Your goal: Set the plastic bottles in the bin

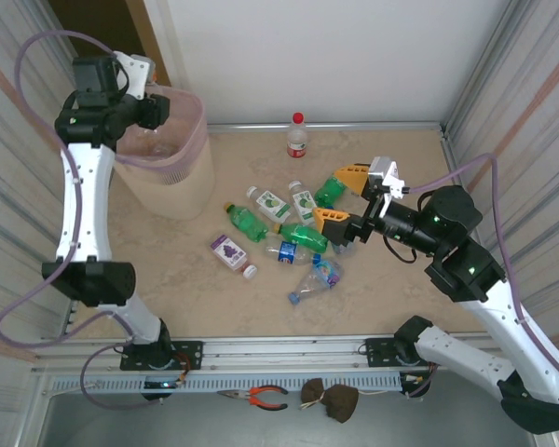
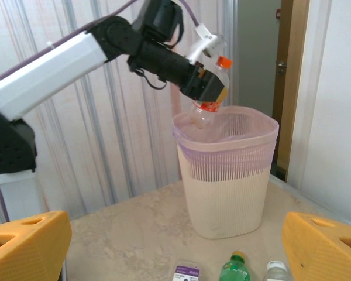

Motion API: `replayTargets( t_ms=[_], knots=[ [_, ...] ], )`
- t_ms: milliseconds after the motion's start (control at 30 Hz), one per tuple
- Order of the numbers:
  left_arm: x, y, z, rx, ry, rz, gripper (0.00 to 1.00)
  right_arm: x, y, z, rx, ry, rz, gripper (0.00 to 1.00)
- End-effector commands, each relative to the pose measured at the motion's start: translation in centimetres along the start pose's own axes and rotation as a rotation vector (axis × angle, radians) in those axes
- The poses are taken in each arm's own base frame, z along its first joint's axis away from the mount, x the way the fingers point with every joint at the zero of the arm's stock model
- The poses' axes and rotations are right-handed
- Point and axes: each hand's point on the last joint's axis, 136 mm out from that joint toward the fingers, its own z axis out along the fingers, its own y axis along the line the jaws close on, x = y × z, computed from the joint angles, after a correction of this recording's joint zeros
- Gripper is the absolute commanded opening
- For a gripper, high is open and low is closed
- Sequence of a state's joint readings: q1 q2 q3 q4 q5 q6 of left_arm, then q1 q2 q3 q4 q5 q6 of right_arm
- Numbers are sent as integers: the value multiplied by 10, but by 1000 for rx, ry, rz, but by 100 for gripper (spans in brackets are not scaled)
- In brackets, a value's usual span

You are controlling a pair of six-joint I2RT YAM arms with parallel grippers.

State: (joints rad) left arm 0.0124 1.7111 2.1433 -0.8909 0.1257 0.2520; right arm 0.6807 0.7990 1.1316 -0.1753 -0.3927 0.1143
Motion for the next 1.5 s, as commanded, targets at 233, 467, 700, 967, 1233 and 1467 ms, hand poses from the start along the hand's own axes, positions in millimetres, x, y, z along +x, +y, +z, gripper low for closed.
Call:
replayTargets(
  t_ms=[233,467,700,967,1233,1467],
  knots=[
    [62,28,47,-97,306,87,51,-8,2,3,-9,-2,-55,92],
    [110,16,82,-7,440,44,51,-7,4,7,-31,7,-45,92],
    [154,7,111,82,540,-44,52,-8,4,3,-22,0,-46,92],
    [195,1,139,136,643,-104,61,-6,3,0,-8,4,-49,92],
    [183,-3,140,152,591,-129,76,-6,1,-6,14,-1,-45,91],
    [147,-2,118,152,494,-130,83,-4,-3,-8,44,8,-40,91]
  ],
)
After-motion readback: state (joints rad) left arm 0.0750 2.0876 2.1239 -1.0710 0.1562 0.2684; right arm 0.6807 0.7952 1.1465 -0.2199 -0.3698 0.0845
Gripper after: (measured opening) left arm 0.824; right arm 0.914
